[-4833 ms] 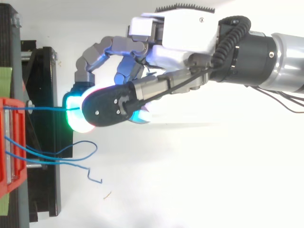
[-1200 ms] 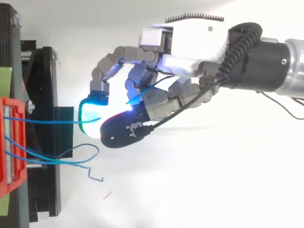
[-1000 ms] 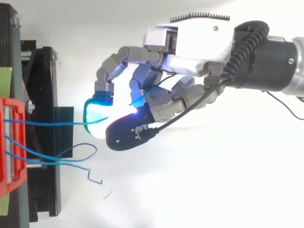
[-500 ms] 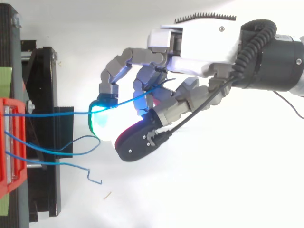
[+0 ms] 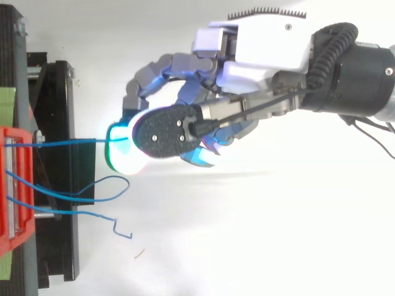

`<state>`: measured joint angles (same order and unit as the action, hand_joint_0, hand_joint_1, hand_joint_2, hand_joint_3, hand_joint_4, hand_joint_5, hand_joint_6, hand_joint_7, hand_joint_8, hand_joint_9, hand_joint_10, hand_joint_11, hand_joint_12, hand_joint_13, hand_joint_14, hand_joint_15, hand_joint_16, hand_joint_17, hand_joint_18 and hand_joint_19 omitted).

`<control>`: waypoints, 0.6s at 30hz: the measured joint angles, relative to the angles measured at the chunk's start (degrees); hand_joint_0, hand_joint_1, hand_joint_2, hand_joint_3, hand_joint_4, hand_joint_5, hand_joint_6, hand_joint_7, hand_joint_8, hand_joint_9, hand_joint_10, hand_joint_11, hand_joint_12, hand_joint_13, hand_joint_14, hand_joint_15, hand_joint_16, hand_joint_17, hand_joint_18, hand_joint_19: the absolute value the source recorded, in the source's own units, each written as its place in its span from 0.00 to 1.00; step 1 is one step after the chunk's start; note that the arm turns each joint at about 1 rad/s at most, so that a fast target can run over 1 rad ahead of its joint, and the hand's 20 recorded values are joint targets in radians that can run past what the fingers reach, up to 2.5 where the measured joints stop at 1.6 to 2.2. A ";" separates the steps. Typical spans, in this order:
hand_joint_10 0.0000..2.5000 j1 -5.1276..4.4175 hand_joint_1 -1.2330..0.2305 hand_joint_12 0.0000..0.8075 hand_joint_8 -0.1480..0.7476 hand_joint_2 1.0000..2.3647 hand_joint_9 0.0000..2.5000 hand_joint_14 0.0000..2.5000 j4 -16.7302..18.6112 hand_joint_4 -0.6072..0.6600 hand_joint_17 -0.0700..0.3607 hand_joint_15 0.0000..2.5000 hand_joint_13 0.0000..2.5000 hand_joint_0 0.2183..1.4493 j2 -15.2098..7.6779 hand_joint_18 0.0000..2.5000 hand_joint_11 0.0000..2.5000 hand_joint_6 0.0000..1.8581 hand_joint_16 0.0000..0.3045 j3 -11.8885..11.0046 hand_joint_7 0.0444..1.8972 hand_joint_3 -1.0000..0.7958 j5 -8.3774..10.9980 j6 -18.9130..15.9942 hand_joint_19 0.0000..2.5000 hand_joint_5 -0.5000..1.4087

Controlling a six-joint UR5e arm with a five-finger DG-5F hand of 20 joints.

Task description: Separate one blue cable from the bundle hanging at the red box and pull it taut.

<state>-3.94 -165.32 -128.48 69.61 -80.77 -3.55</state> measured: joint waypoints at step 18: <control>0.25 0.12 0.41 0.47 0.57 0.01 0.44 0.60 5.38 0.66 0.44 0.46 0.53 0.34 -0.05 0.52 0.50 0.40 0.17 2.09 0.45 0.43 4.04 -2.48 0.43 0.18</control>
<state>-3.82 -159.94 -128.54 71.69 -76.73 -6.03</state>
